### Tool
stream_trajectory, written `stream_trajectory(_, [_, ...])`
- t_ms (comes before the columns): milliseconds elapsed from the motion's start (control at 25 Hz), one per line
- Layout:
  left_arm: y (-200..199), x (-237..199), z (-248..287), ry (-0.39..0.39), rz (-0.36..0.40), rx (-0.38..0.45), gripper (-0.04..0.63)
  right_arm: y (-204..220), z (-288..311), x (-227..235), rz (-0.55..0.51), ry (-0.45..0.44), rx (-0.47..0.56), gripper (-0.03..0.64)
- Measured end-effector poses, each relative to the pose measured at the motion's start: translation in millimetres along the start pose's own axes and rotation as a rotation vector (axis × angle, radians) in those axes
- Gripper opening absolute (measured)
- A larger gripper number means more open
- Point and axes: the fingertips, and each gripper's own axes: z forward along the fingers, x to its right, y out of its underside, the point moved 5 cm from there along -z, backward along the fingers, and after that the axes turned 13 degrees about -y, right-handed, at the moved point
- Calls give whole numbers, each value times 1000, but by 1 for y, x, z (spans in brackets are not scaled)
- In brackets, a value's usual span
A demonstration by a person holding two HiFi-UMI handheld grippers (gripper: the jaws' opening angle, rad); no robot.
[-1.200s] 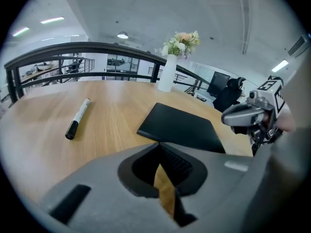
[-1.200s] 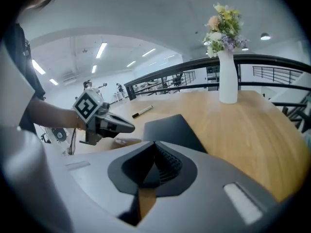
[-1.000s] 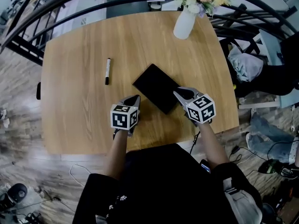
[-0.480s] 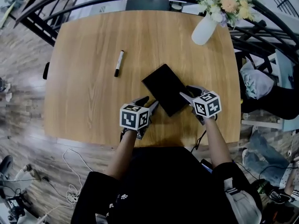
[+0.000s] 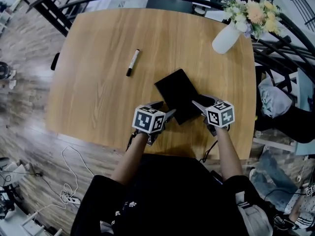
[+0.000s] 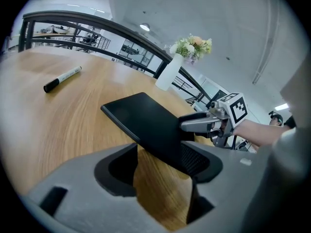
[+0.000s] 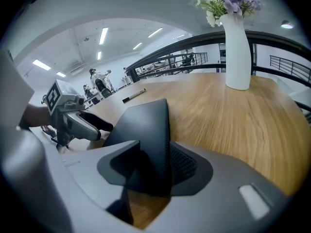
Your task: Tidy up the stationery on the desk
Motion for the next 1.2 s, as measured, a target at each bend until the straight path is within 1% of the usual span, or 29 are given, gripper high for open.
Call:
stream_trajectory(160, [-1,-1,2,-5,-8,1,275,2,4,-5,15,-21,-3,196])
stream_trajectory(320, [-2,-5,0,-11,-31,5,275,4,6,-12,22,-16,4,192])
stream_trajectory(400, [-2,-6,-1,-13,-30,4,275,5,7,-15,26,-12,3,190])
stream_trajectory(640, [0,-13,-5,-22,-7,-5,249,8,10,-26,29,8,-8,189])
stream_trajectory(1000, [3,-33,-19,-28,12,-24,246,18,21,-56,54,5,-23,187])
stream_trajectory(1200, [5,-43,-25,-48,59,-27,244,22,28,-74,62,8,-33,187])
